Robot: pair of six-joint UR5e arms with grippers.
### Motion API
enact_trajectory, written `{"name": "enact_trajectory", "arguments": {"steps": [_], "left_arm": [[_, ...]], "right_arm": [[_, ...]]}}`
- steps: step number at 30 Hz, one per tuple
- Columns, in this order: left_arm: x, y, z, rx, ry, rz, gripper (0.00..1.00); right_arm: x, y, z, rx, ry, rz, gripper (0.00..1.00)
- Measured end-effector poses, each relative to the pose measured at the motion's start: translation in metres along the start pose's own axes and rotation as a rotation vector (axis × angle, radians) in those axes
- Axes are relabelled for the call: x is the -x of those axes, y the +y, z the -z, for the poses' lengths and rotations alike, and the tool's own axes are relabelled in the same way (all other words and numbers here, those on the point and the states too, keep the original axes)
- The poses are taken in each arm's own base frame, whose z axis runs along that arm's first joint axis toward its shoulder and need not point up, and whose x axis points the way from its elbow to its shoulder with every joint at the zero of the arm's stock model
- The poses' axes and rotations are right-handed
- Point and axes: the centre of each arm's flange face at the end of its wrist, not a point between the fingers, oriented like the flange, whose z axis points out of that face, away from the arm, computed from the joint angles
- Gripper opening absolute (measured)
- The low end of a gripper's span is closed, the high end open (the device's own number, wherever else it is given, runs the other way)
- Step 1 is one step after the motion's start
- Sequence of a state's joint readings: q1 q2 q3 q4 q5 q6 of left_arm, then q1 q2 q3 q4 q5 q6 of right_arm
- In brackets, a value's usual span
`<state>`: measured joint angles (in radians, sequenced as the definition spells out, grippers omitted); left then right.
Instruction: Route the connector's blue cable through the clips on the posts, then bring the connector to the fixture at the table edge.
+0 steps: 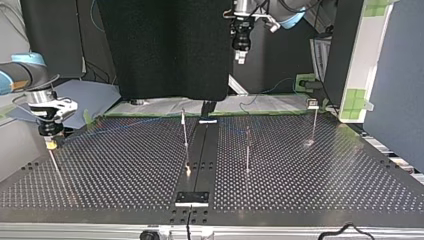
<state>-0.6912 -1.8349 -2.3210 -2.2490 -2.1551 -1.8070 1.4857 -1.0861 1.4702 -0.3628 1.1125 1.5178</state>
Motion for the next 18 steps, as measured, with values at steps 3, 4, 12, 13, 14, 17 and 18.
{"name": "enact_trajectory", "arguments": {"steps": [3,4,12,13,14,17,18], "left_arm": [[0.0001,0.0002,-0.0004,0.000,0.000,-0.001,1.00],[0.0001,0.0004,-0.0005,0.000,0.000,-0.001,1.00],[0.0005,0.0010,-0.0016,0.001,-0.001,-0.002,1.00],[0.0005,0.0011,-0.0018,0.002,-0.001,-0.002,1.00],[0.0005,0.0013,-0.0019,0.002,-0.001,-0.002,1.00],[0.0006,0.0016,-0.0023,0.003,-0.002,-0.001,1.00],[0.0006,0.0017,-0.0024,0.004,-0.002,-0.001,1.00]], "right_arm": [[-0.0003,-0.0015,-0.0008,-0.005,0.002,0.001,0.00],[-0.0004,-0.0019,-0.0008,-0.006,0.002,0.001,0.00],[-0.0008,-0.0037,-0.0015,-0.010,0.003,0.008,0.00],[-0.0009,-0.0038,-0.0015,-0.010,0.003,0.008,0.00],[-0.0010,-0.0038,-0.0016,-0.010,0.004,0.008,0.00],[-0.0012,-0.0039,-0.0017,-0.008,0.005,0.009,0.00],[-0.0013,-0.0039,-0.0017,-0.006,0.005,0.010,0.00]]}}
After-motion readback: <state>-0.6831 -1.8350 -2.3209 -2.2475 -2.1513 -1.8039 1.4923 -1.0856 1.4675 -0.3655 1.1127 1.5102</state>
